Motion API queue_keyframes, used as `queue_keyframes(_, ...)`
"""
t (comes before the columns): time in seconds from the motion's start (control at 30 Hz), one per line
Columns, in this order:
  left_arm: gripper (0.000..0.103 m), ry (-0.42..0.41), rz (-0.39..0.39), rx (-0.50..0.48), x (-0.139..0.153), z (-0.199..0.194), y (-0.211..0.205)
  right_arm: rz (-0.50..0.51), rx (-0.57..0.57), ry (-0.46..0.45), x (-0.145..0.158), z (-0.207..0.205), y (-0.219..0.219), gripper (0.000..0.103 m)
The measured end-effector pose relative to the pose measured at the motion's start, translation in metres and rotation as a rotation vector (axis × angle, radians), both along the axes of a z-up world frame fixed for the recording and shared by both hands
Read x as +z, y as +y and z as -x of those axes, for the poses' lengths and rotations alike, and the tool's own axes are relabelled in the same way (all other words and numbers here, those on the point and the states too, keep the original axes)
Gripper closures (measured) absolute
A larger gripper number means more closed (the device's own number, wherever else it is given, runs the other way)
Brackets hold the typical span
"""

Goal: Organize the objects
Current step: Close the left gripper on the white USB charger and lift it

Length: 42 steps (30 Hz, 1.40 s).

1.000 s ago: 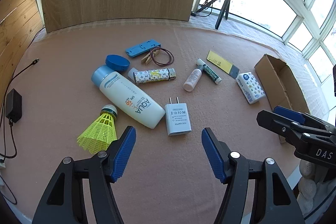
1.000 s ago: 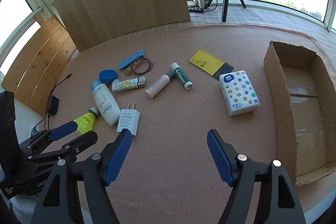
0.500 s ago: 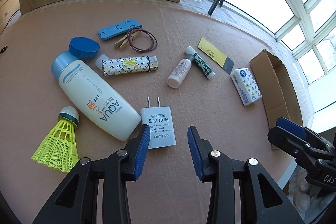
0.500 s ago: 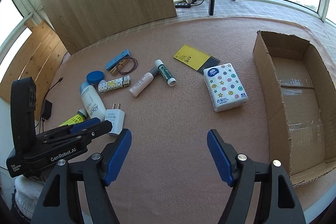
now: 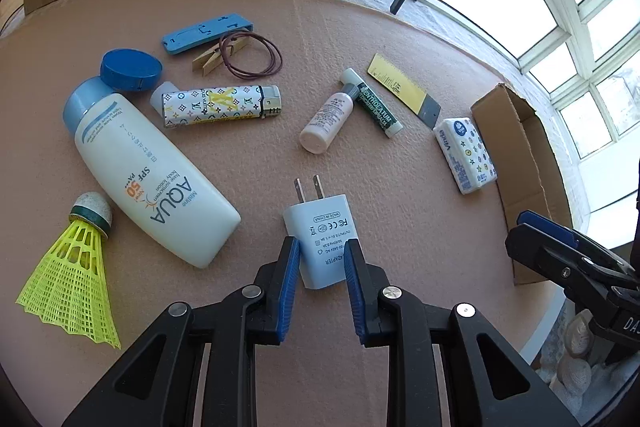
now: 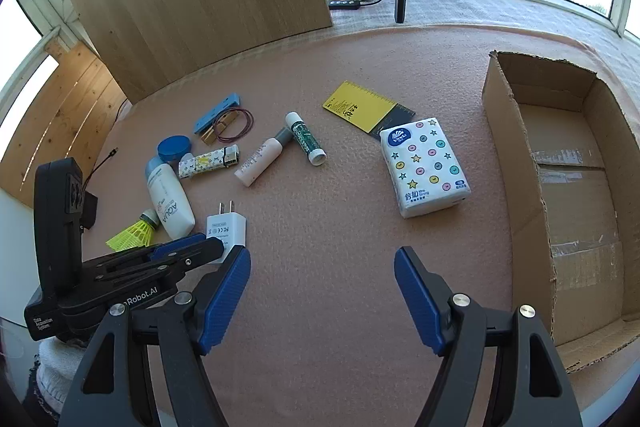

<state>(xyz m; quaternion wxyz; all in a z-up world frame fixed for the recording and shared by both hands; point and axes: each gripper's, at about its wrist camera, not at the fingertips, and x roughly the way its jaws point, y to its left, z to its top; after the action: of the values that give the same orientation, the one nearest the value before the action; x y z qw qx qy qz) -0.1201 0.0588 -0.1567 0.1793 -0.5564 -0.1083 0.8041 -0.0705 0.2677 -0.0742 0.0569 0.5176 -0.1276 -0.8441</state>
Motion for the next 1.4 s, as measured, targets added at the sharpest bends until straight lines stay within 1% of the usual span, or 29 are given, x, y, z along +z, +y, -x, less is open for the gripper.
queue_keyframes(0.03, 0.077, 0.002, 0.003, -0.002, 0.0, 0.0, 0.001, 0.008, 0.009, -0.005, -0.002, 0.003, -0.001, 0.032)
queue_keyframes(0.07, 0.072, 0.0, 0.001, -0.007, 0.0, -0.001, 0.002, 0.021, 0.019, -0.015, -0.006, 0.006, -0.002, 0.032)
queue_keyframes(0.1, 0.07, -0.001, -0.001, -0.013, -0.001, -0.002, 0.003, 0.036, 0.029, -0.026, -0.009, 0.009, -0.003, 0.032)
queue_keyframes(0.2, 0.061, 0.007, 0.011, -0.026, -0.002, -0.005, 0.005, 0.075, 0.07, -0.065, -0.021, 0.02, -0.009, 0.037)
queue_keyframes(0.27, 0.052, 0.005, 0.008, -0.034, -0.003, -0.005, 0.005, 0.1, 0.097, -0.089, -0.029, 0.027, -0.015, 0.041)
queue_keyframes(0.53, 0.052, 0.016, 0.016, -0.062, -0.009, -0.006, 0.01, 0.22, 0.17, -0.199, -0.061, 0.059, -0.035, 0.049)
queue_keyframes(0.63, 0.053, 0.022, 0.014, -0.067, -0.01, -0.006, 0.011, 0.229, 0.201, -0.206, -0.063, 0.066, -0.043, 0.049)
queue_keyframes(0.7, 0.056, 0.022, 0.006, -0.069, -0.011, -0.005, 0.012, 0.236, 0.225, -0.216, -0.063, 0.07, -0.048, 0.052)
queue_keyframes(0.87, 0.057, 0.027, -0.002, -0.056, -0.012, -0.005, 0.013, 0.248, 0.268, -0.246, -0.067, 0.074, -0.059, 0.065)
queue_keyframes(0.93, 0.058, 0.03, 0.001, -0.05, -0.012, -0.006, 0.014, 0.256, 0.277, -0.252, -0.068, 0.075, -0.061, 0.068)
queue_keyframes(1.0, 0.059, 0.034, 0.003, -0.044, -0.012, -0.007, 0.016, 0.277, 0.285, -0.259, -0.068, 0.075, -0.061, 0.073)
queue_keyframes(1.03, 0.059, 0.037, 0.007, -0.042, -0.012, -0.007, 0.018, 0.285, 0.289, -0.262, -0.068, 0.075, -0.062, 0.075)
queue_keyframes(1.2, 0.059, 0.055, 0.013, -0.035, -0.007, -0.012, 0.026, 0.271, 0.288, -0.249, -0.062, 0.07, -0.058, 0.075)
queue_keyframes(1.4, 0.059, 0.107, 0.017, -0.056, 0.016, -0.019, 0.05, 0.27, 0.266, -0.201, -0.039, 0.058, -0.039, 0.075)
